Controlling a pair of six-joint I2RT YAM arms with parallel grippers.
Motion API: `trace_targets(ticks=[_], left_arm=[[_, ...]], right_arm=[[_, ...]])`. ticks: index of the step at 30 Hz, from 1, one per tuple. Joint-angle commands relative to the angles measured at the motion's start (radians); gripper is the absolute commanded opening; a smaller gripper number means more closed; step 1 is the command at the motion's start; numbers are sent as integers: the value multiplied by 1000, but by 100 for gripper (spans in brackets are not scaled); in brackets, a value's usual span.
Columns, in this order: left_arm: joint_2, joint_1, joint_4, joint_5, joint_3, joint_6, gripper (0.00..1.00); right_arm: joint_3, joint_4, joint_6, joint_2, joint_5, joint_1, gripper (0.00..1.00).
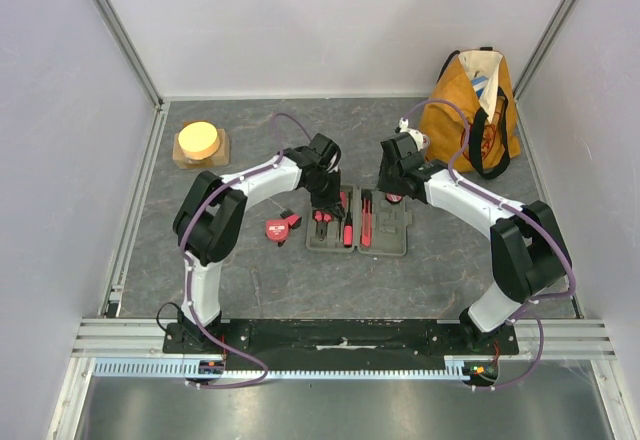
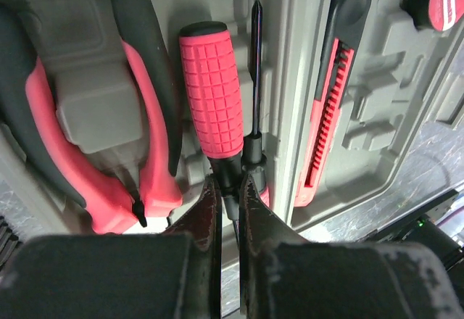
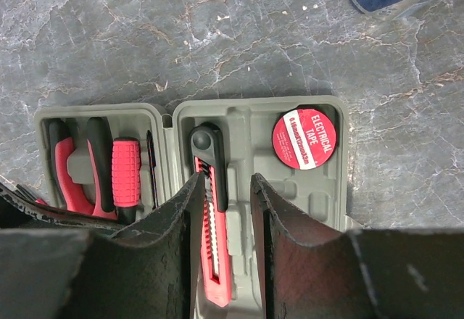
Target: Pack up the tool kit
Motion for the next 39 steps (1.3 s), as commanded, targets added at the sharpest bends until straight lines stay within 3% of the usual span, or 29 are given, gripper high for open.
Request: trace_targets(ticks=[1, 6, 12, 18, 25, 31, 39], left_arm=[[39, -4, -38, -33, 82, -34, 7], [-1, -1, -46, -50, 40, -29, 30], [-58, -1, -41, -85, 31, -28, 40], [-70, -3, -41, -68, 42, -28, 35], [-133, -3, -49, -68, -48, -32, 30], [-185, -1, -40, -45, -154, -26, 25], [-205, -1, -4, -4, -234, -48, 20]], right_arm=[[-10, 29, -7, -43, -3, -8, 39], [-19, 29, -7, -63, -15, -8, 39], [-35, 29, -14, -92, -47, -8, 41], [-18, 60, -60, -68, -196, -7, 42], [28, 64, -95, 21, -314, 48, 44], [73, 63, -94, 87, -342, 120, 43], [79, 18, -65, 143, -336, 160, 36]])
